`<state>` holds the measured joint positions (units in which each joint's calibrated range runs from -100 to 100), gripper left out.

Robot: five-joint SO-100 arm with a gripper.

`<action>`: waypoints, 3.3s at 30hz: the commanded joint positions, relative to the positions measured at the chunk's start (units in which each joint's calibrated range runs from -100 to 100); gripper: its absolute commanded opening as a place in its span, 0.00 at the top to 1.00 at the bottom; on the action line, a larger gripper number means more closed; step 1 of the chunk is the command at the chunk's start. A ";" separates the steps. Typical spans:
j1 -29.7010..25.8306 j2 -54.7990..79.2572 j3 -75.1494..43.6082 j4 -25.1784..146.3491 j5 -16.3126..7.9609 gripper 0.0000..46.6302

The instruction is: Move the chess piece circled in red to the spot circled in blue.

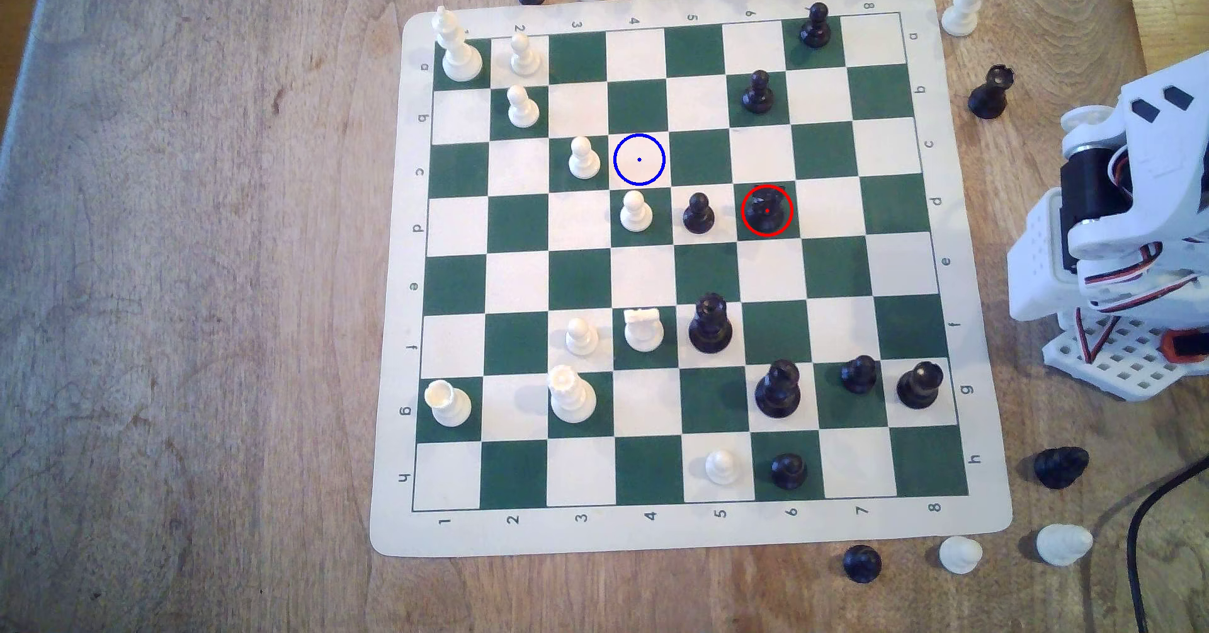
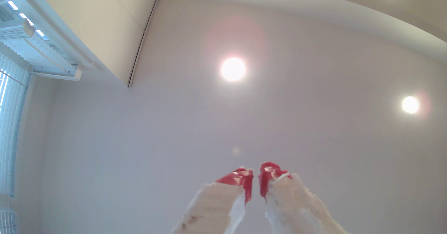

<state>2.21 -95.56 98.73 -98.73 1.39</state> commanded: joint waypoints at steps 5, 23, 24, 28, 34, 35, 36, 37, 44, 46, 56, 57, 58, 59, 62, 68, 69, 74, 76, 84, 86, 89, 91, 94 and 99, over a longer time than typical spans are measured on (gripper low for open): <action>6.43 -0.20 1.17 6.01 0.15 0.97; 13.47 -0.11 -20.86 85.62 -0.20 1.00; 13.78 -0.11 -22.40 90.45 -0.24 1.00; 14.88 -0.11 -29.83 114.61 0.00 1.00; 12.30 -0.11 -33.46 136.56 4.35 0.99; 12.22 0.74 -33.55 142.30 4.59 0.99; 12.22 1.16 -33.64 145.08 4.64 0.99; 12.06 1.76 -33.82 148.27 4.64 0.99; 12.38 16.02 -40.53 161.05 9.57 0.99; 11.67 21.20 -44.25 164.49 11.97 0.99; 9.40 41.57 -56.67 172.84 13.58 0.83; 9.79 43.61 -57.30 172.68 13.58 0.83; 9.95 44.71 -57.66 172.68 13.48 0.83; 10.11 45.81 -58.12 172.60 13.38 0.83; 10.81 49.97 -58.66 171.62 13.24 0.83; 11.12 55.24 -57.12 169.98 12.75 0.83; 11.12 55.24 -55.94 169.08 12.75 0.83; 11.28 57.10 -53.13 167.19 12.41 0.83; 11.12 58.55 -52.95 166.13 11.82 0.83; 11.12 64.74 -53.59 160.72 8.50 0.84; 11.05 65.85 -54.22 160.48 8.25 0.84; 11.12 66.78 -54.58 159.90 8.40 0.83; 11.05 66.95 -54.85 159.90 8.50 0.82; 10.42 68.14 -56.21 159.90 8.21 0.82; 9.09 70.01 -57.66 159.90 7.23 0.81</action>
<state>12.09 -26.02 46.68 61.59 9.16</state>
